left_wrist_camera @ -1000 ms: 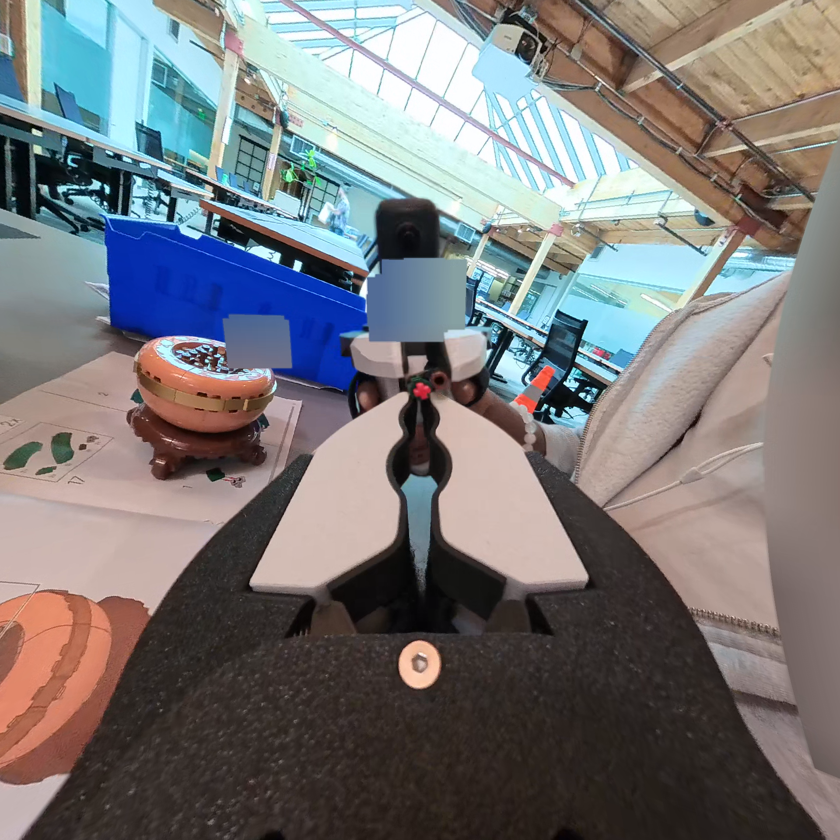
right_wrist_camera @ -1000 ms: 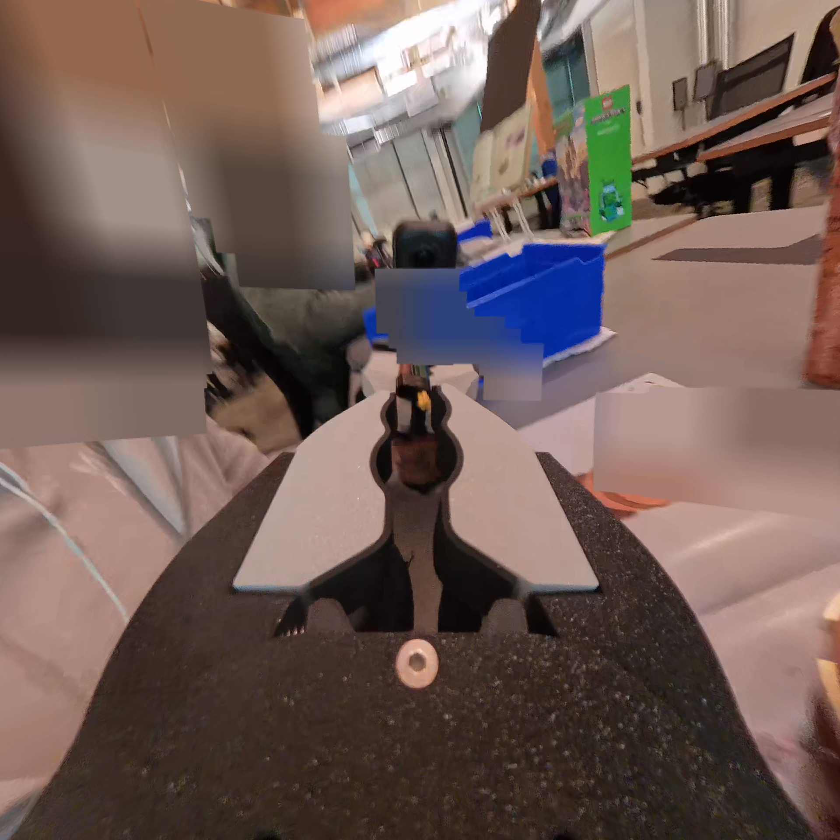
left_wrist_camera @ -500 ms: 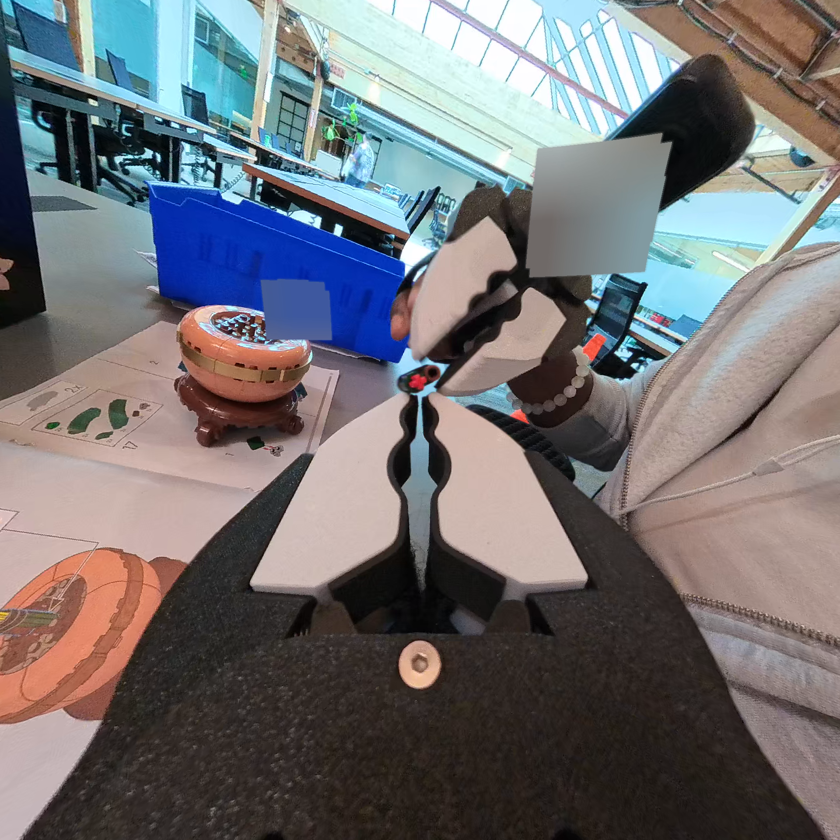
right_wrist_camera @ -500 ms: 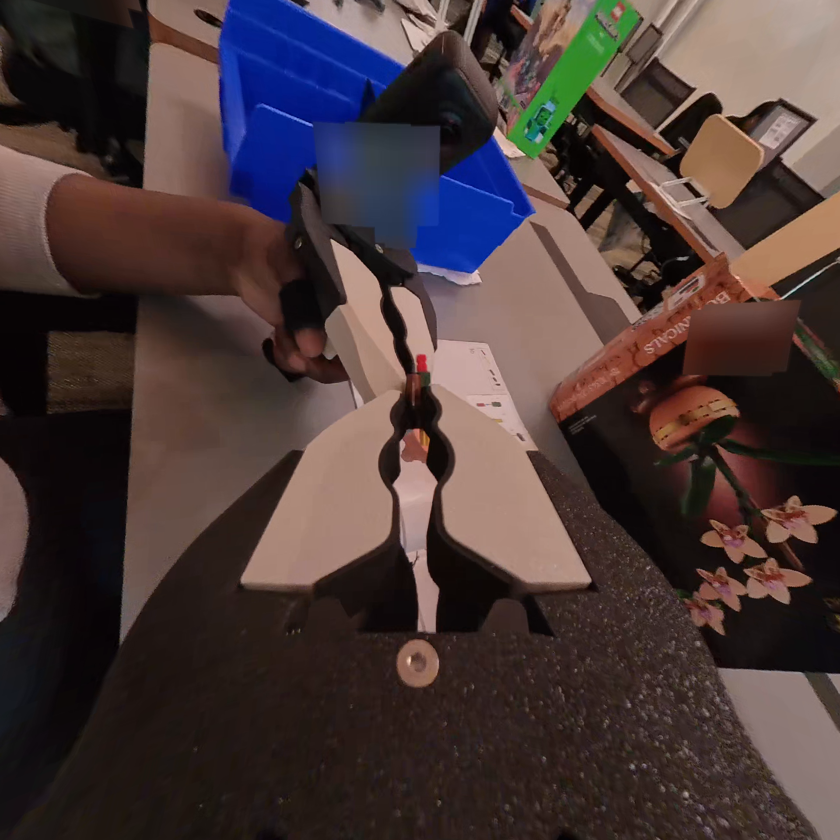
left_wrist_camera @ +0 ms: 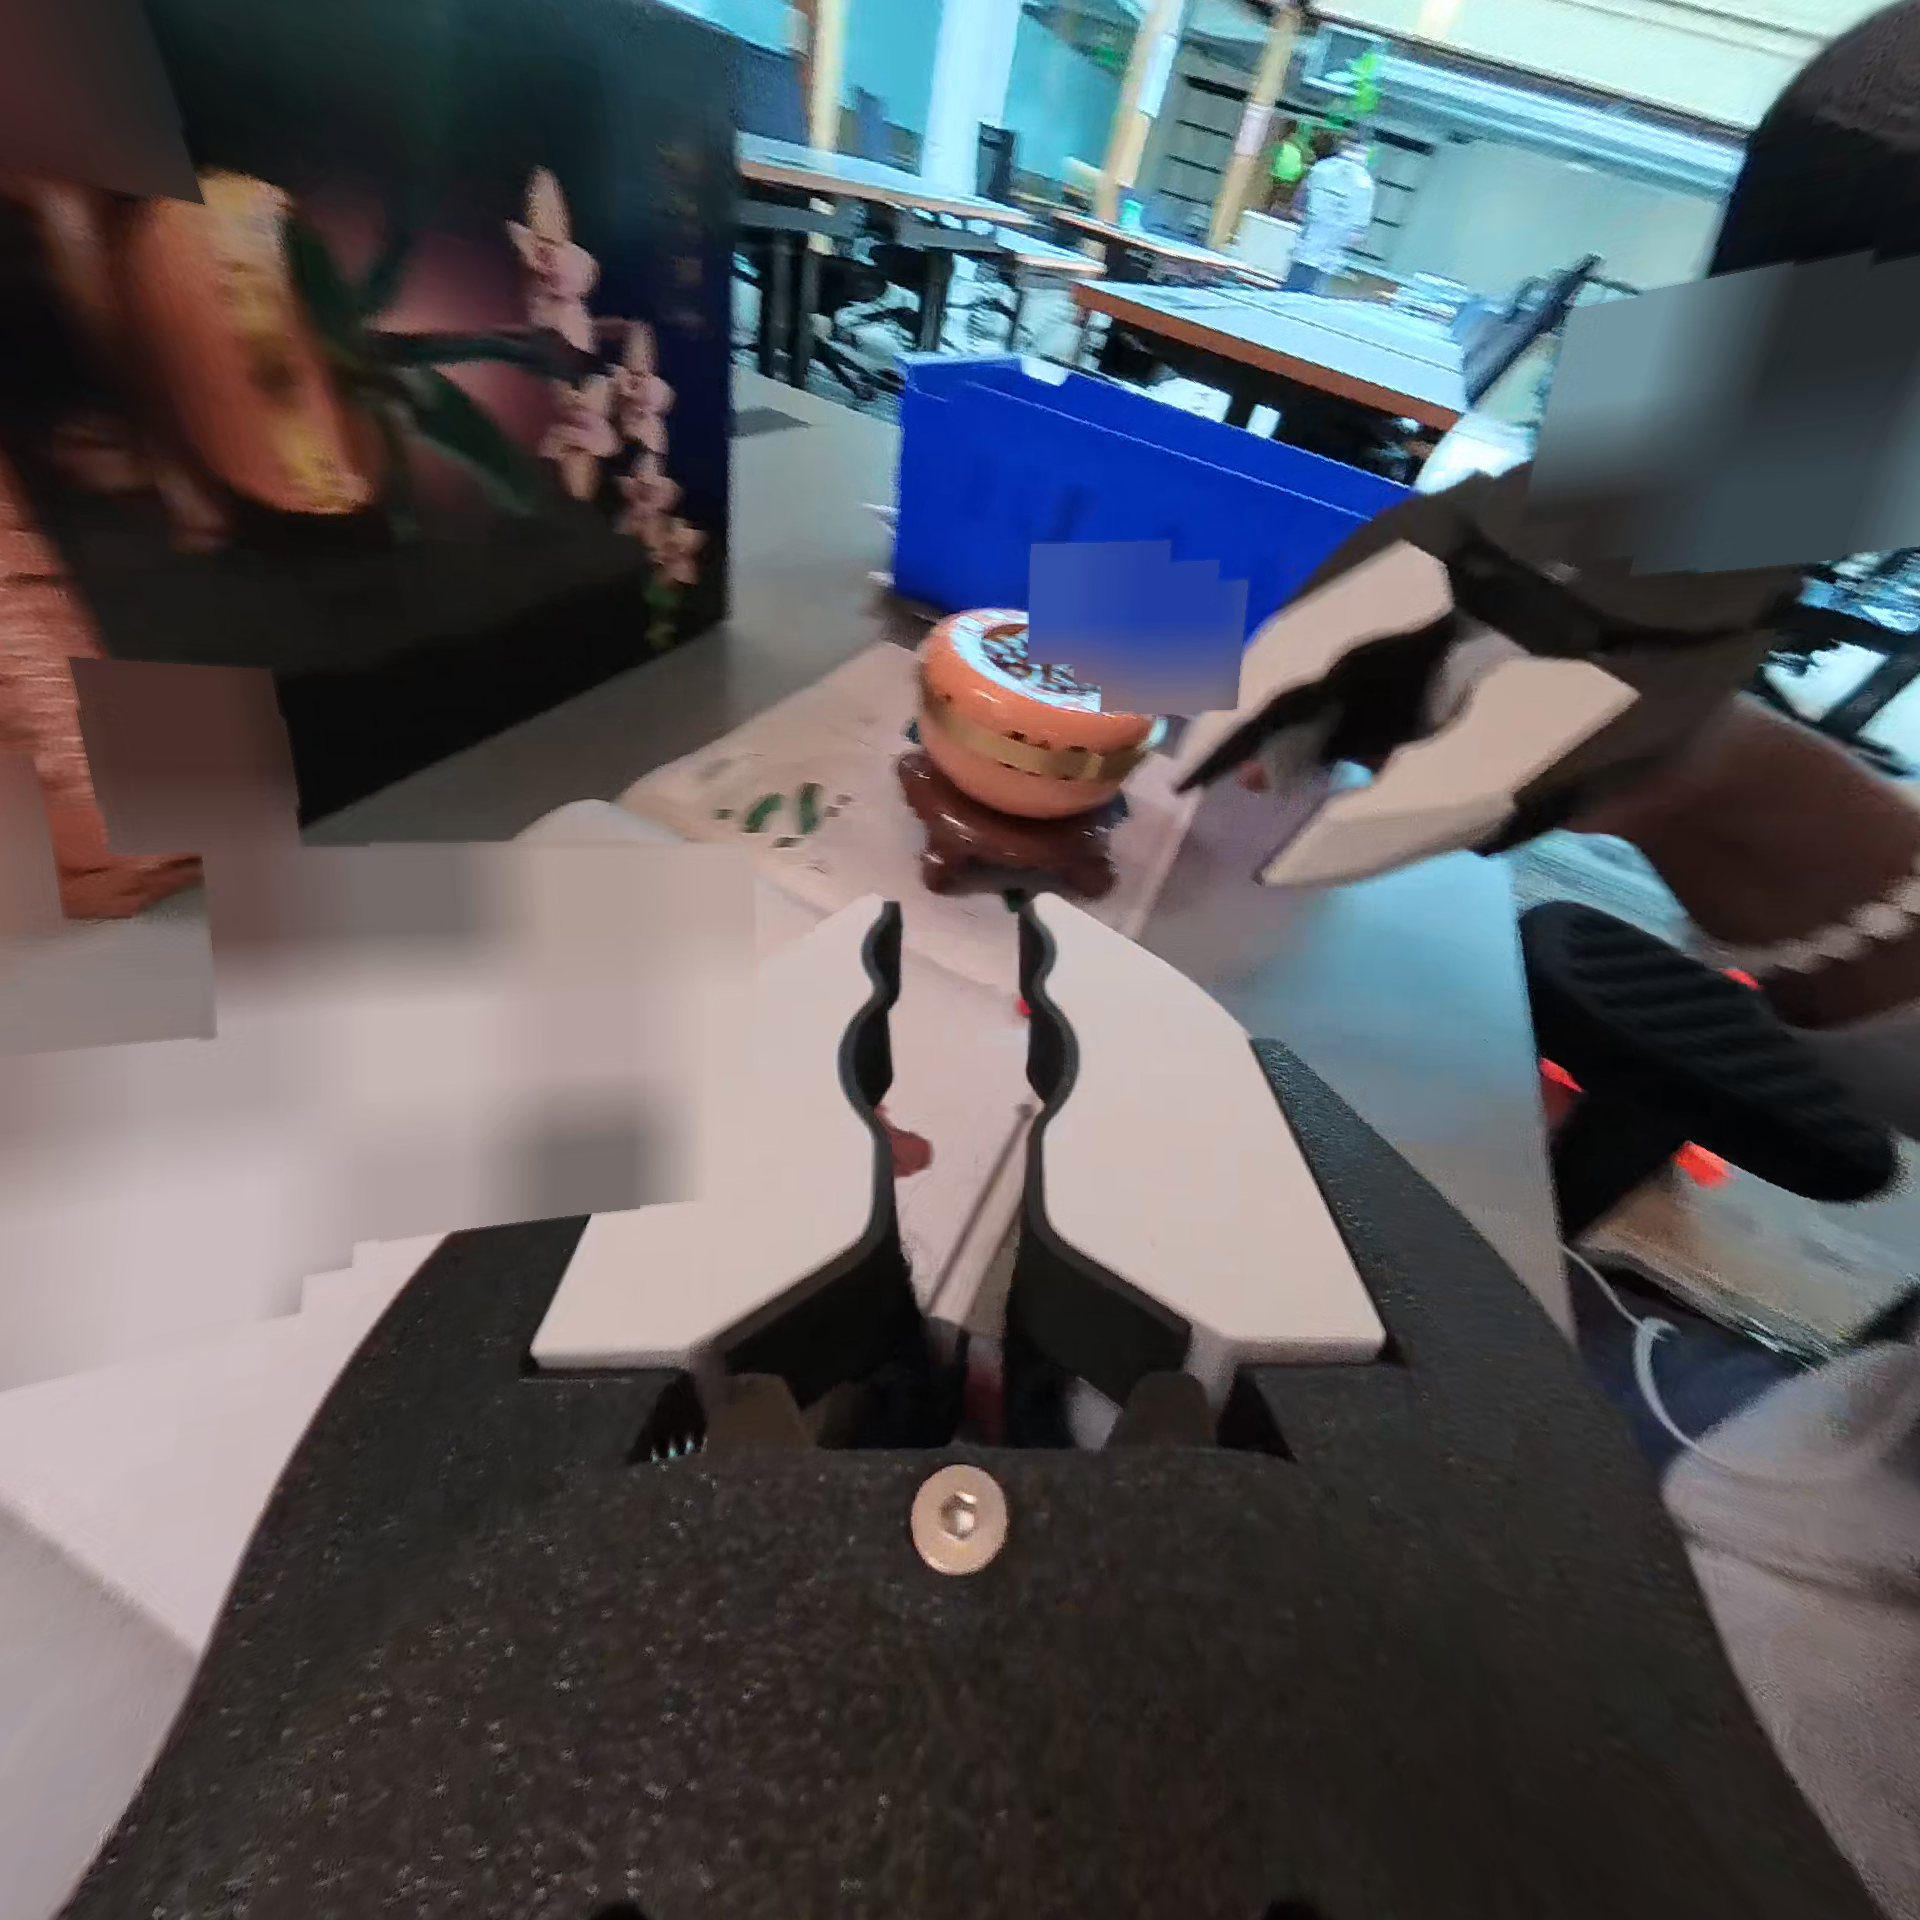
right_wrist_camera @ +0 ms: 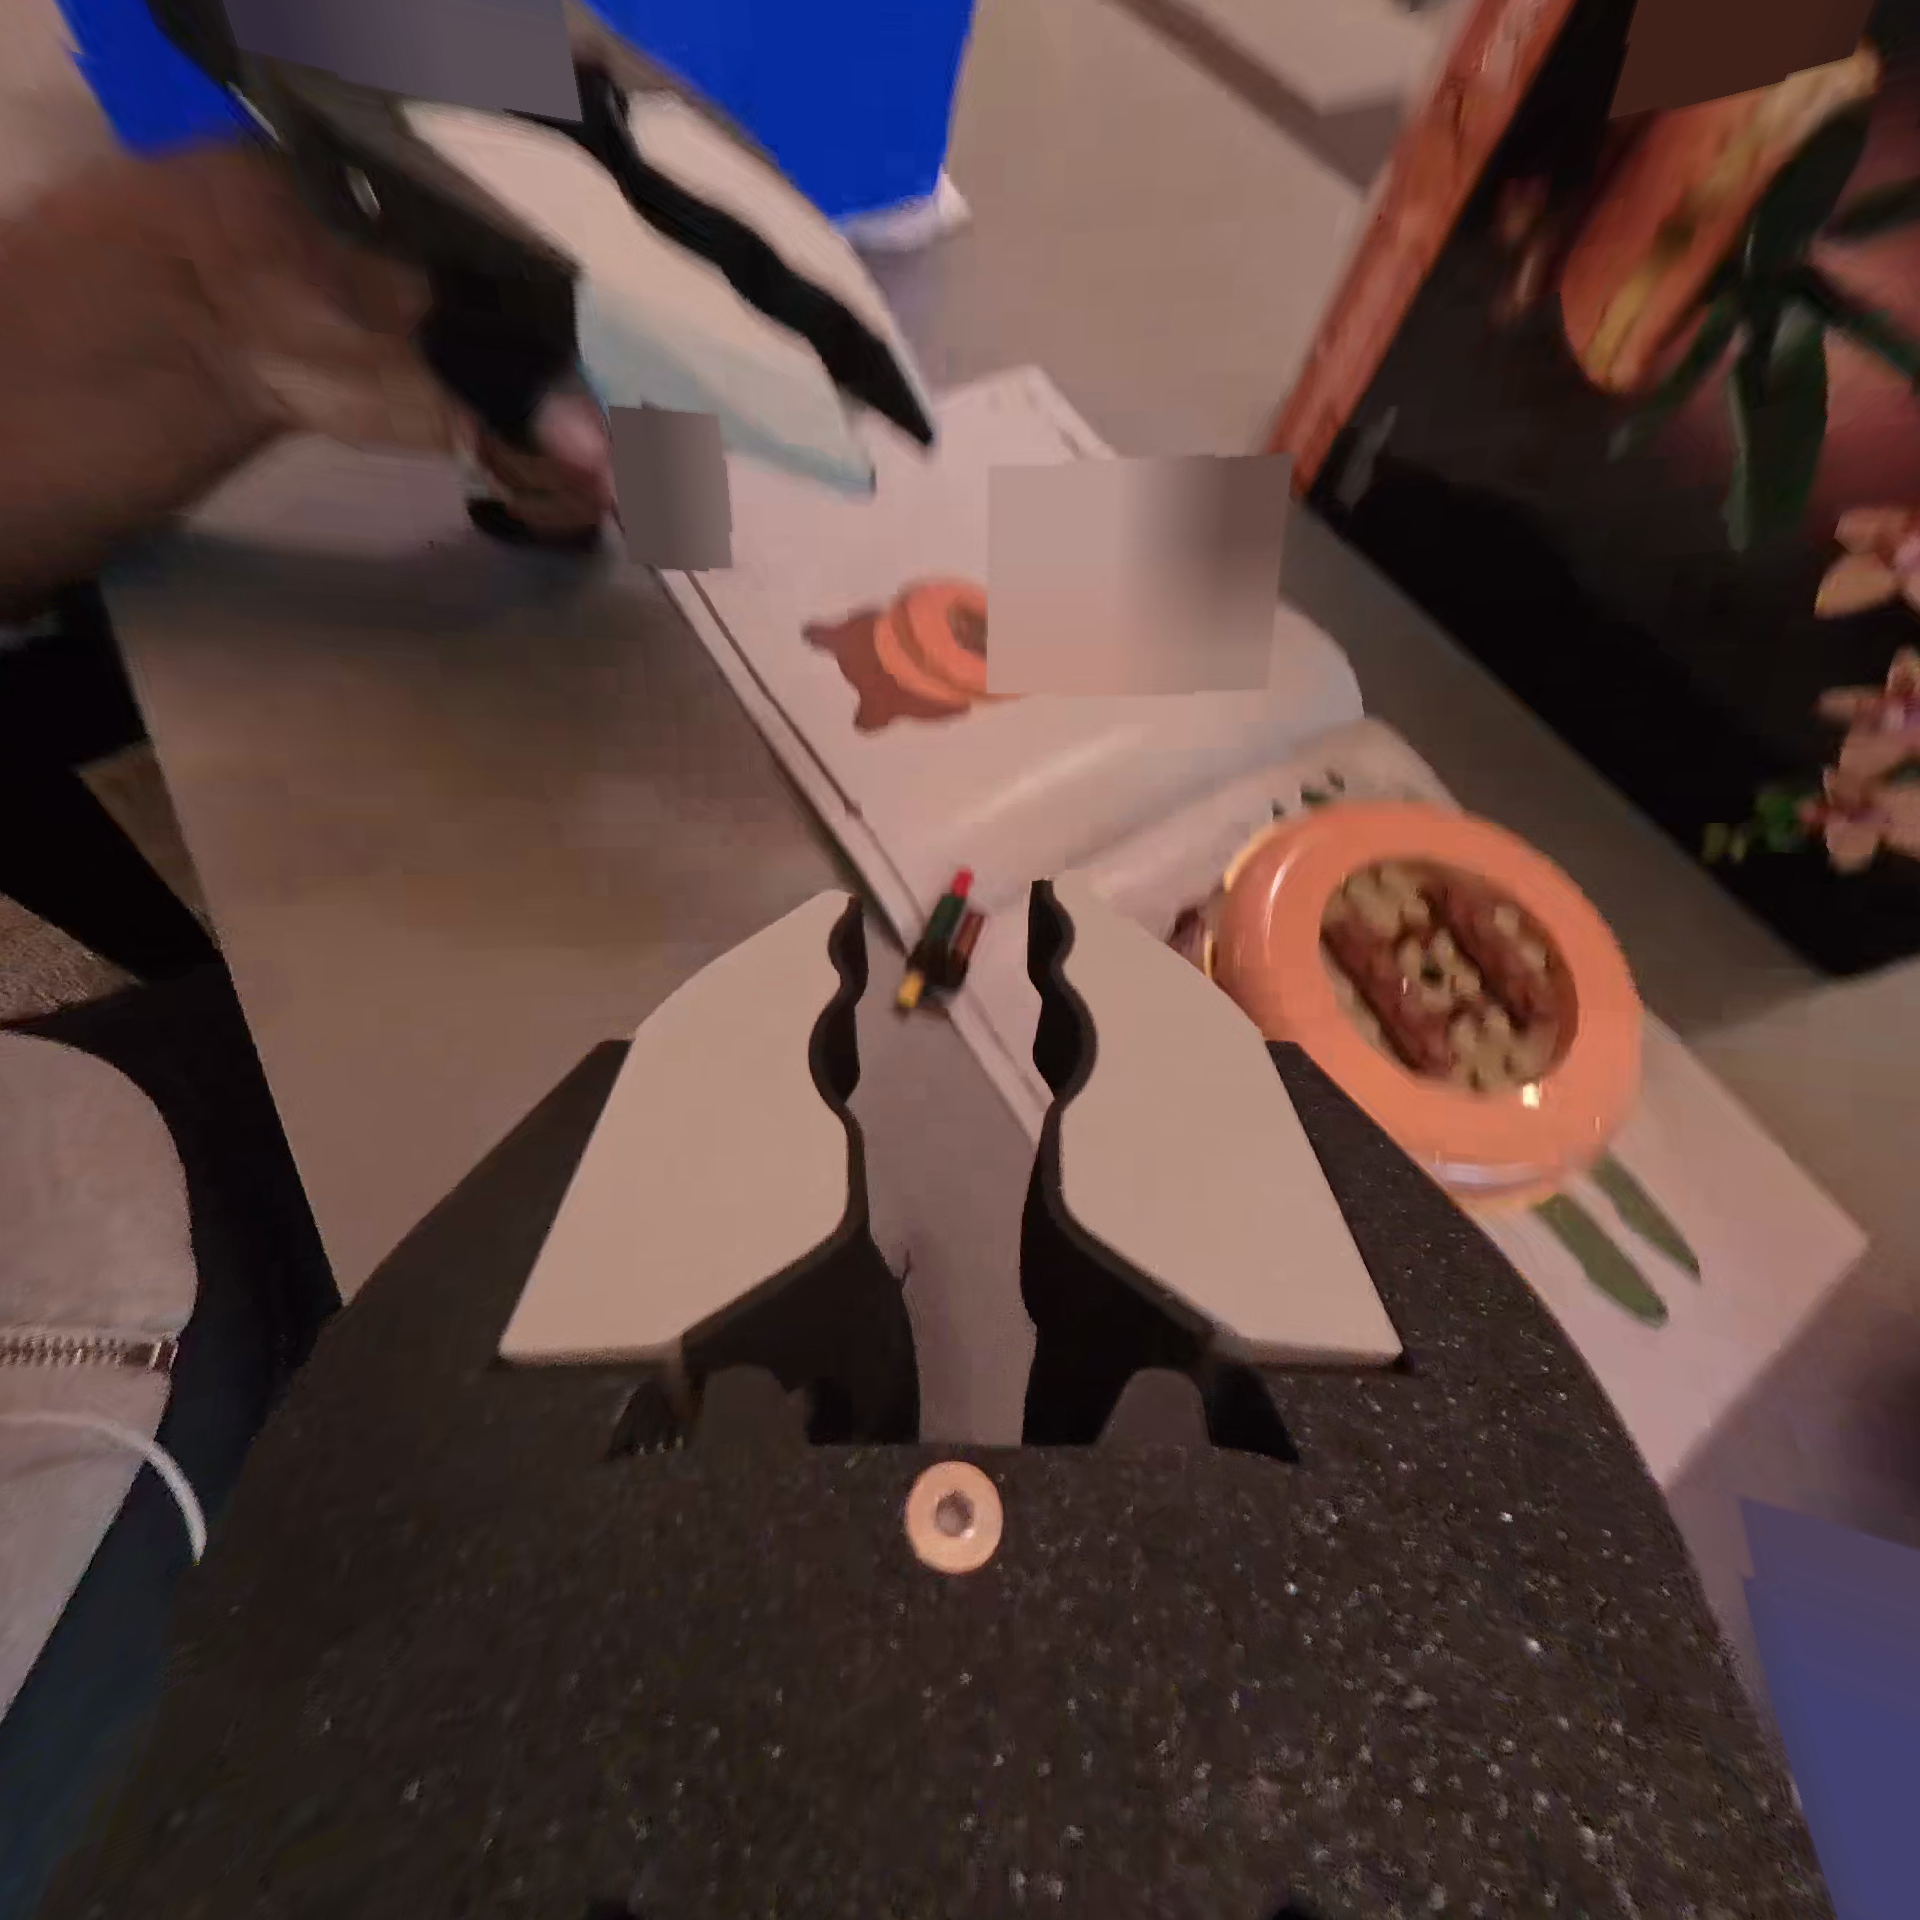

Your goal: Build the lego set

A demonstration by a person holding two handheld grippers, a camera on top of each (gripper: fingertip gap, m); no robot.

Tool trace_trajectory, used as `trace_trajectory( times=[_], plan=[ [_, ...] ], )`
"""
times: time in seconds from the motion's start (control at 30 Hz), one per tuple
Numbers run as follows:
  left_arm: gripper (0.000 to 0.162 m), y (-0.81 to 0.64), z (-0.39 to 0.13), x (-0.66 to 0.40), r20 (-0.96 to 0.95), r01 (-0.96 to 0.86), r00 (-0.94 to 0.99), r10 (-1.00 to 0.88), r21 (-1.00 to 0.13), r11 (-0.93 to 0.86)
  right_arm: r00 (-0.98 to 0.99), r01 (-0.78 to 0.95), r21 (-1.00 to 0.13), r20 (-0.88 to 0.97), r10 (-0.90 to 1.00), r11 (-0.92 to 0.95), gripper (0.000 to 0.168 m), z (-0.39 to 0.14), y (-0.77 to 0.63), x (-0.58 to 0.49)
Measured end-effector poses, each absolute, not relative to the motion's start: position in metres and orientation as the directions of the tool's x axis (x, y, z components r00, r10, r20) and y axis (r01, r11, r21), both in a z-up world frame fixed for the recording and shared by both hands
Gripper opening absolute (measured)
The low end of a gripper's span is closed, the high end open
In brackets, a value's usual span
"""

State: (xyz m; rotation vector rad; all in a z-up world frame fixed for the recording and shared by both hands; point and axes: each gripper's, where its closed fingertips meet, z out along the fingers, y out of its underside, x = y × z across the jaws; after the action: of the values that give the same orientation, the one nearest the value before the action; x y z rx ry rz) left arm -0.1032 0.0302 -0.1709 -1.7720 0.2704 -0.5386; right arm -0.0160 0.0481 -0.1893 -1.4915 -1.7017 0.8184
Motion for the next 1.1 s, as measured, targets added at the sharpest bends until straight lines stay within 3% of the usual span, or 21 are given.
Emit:
trace_trajectory(
  times=[0.17,0.43,0.57,0.63,0.73,0.87,1.1],
  plan=[
    [0.024,0.033,-0.159,-0.109,0.176,0.113,0.893,-0.414,-0.979,-0.172,0.029,0.624,-0.781,0.036,0.999,0.01,0.034,-0.218,0.04,-0.017],
    [0.025,0.031,-0.163,-0.106,0.12,0.049,0.899,-0.421,-0.983,-0.175,0.154,0.741,-0.662,0.005,0.988,-0.112,0.036,-0.253,0.046,-0.026],
    [0.025,0.029,-0.163,-0.102,0.13,0.053,0.887,-0.444,-0.982,-0.182,0.154,0.739,-0.661,-0.029,0.988,-0.134,0.016,-0.256,0.048,-0.028],
    [0.026,0.027,-0.165,-0.098,0.154,0.064,0.87,-0.469,-0.977,-0.203,0.142,0.725,-0.679,-0.023,0.99,-0.12,0.015,-0.255,0.049,-0.028],
    [0.033,0.026,-0.169,-0.09,0.27,0.139,0.821,-0.504,-0.949,-0.283,0.118,0.608,-0.789,-0.021,0.993,-0.089,0.016,-0.236,0.047,-0.036],
    [0.037,0.021,-0.162,-0.076,0.444,0.286,0.696,-0.564,-0.892,-0.35,0.148,0.371,-0.926,0.141,0.979,0.077,0.016,-0.182,0.045,-0.046],
    [0.022,0.013,-0.131,-0.061,0.487,0.428,0.567,-0.664,-0.863,-0.268,0.201,0.267,-0.881,0.446,0.872,0.389,0.015,-0.131,0.018,-0.063]
  ],
)
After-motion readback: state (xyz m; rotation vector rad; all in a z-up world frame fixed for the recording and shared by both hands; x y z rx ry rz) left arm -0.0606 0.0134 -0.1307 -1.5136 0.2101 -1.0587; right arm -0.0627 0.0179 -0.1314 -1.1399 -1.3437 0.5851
